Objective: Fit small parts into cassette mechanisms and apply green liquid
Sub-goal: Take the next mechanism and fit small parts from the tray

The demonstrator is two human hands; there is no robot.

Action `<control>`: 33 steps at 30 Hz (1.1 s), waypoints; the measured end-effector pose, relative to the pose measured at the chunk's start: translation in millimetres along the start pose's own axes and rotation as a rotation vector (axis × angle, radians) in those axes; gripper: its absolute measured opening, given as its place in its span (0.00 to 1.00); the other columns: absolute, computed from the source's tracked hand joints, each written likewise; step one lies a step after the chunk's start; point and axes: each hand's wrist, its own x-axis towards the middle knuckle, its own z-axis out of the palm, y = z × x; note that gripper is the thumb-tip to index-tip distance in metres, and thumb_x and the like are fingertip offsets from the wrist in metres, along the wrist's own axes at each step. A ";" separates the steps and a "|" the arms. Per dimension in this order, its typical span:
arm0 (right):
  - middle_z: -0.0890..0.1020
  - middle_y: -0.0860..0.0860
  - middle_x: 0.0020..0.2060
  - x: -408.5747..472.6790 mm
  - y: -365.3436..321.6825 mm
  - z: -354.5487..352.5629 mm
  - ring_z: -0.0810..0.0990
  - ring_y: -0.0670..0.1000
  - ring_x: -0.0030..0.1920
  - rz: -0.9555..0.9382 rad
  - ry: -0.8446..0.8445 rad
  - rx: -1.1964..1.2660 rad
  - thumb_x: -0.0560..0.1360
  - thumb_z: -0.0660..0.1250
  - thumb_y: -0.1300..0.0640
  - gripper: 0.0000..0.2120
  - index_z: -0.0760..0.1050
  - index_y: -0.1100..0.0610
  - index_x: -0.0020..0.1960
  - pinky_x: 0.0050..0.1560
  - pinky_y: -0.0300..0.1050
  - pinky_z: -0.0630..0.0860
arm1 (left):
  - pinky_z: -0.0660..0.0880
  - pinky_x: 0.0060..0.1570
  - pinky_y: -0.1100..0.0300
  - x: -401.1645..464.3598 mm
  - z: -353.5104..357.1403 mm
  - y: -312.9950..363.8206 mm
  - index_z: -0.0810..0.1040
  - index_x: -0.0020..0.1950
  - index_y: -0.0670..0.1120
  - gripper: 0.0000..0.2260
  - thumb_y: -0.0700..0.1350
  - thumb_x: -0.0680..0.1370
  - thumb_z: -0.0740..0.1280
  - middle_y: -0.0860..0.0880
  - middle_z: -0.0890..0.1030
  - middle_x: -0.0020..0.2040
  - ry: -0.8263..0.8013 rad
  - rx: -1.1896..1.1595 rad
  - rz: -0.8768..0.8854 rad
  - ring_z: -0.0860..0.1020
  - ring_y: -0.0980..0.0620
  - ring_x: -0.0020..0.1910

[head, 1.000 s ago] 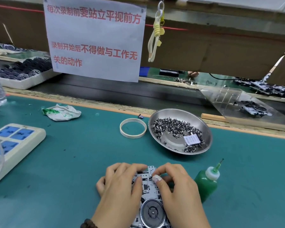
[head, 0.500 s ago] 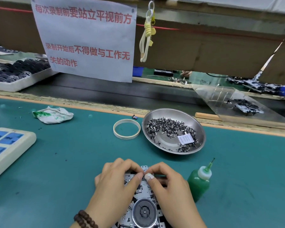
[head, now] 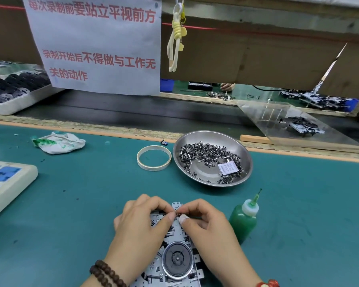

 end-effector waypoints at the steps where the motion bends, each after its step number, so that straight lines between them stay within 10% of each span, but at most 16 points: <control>1: 0.83 0.43 0.36 0.2 -0.1 0.0 0.80 0.39 0.36 0.008 0.000 0.016 0.72 0.67 0.65 0.10 0.78 0.52 0.38 0.40 0.31 0.73 | 0.62 0.59 0.56 -0.2 0.5 -0.3 0.73 0.34 0.60 0.09 0.51 0.74 0.67 0.59 0.75 0.41 0.004 -0.006 0.000 0.65 0.68 0.51; 15: 0.80 0.48 0.42 4.5 -6.1 7.7 0.75 0.38 0.32 0.094 0.038 0.090 0.70 0.60 0.70 0.14 0.73 0.51 0.41 0.36 0.30 0.71 | 0.66 0.55 0.53 -5.7 7.0 0.1 0.66 0.50 0.74 0.21 0.47 0.74 0.68 0.60 0.74 0.41 0.045 0.041 0.147 0.67 0.65 0.51; 26: 0.78 0.47 0.42 3.3 -5.9 8.6 0.74 0.38 0.33 0.065 0.001 0.076 0.74 0.61 0.65 0.10 0.71 0.50 0.45 0.37 0.30 0.71 | 0.75 0.34 0.48 -10.9 3.7 -7.1 0.72 0.51 0.63 0.14 0.53 0.69 0.54 0.63 0.71 0.48 0.122 0.222 0.337 0.69 0.60 0.42; 33: 0.78 0.45 0.44 -2.0 -3.6 7.8 0.73 0.38 0.33 0.028 -0.001 0.025 0.74 0.60 0.65 0.12 0.70 0.47 0.45 0.37 0.29 0.69 | 0.64 0.53 0.53 -21.3 -7.5 6.8 0.80 0.46 0.67 0.14 0.52 0.68 0.59 0.57 0.75 0.50 0.157 0.100 0.166 0.70 0.47 0.50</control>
